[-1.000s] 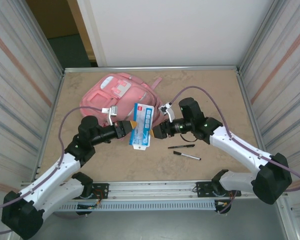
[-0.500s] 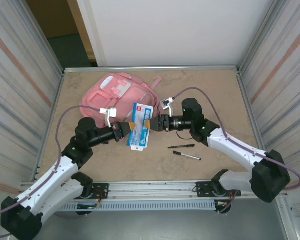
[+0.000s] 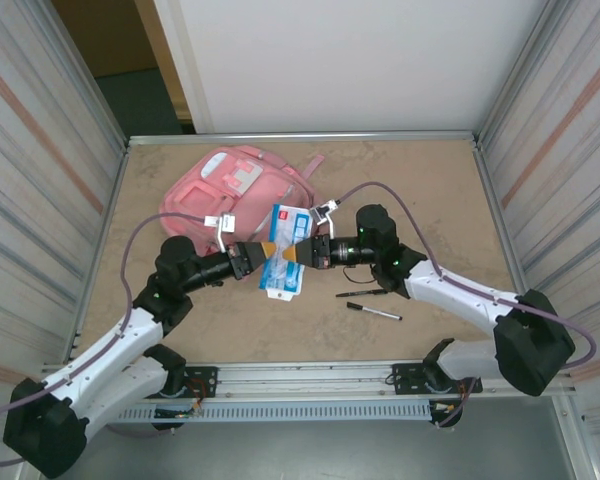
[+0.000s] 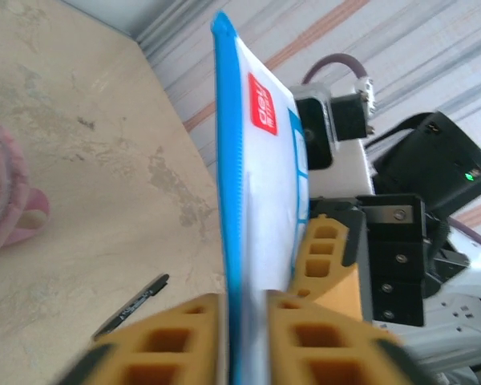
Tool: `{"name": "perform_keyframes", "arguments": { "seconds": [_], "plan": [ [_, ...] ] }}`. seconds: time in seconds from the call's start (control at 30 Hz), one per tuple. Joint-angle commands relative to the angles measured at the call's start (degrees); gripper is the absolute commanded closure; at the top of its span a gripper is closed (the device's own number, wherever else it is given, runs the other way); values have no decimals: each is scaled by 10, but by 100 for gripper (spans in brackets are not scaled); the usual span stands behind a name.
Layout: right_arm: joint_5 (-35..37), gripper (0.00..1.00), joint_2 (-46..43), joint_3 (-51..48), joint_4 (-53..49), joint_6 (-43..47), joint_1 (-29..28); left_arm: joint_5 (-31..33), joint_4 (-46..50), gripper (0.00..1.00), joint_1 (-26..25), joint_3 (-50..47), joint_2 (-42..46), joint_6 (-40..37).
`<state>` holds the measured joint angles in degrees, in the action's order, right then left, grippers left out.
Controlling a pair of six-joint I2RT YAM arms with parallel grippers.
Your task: Pack the student bag
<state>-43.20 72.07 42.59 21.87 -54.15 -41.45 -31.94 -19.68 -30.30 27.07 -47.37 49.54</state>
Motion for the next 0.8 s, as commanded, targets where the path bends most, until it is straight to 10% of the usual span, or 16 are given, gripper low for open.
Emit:
{"name": "perform_keyframes", "arguments": {
  "seconds": [0.0,0.23,0.5,0.77],
  "plan": [
    [79,100,-44,31,-146,64,6,38,62,57,7,12,12,-28],
    [288,100,-130,110,-468,113,38,101,311,38,-17,122,13,-213],
    [448,100,-288,99,-629,106,53,312,403,34,-69,202,-111,-344],
    [509,100,-328,93,-622,107,84,237,399,45,-69,304,-305,-453]
  ]
}}
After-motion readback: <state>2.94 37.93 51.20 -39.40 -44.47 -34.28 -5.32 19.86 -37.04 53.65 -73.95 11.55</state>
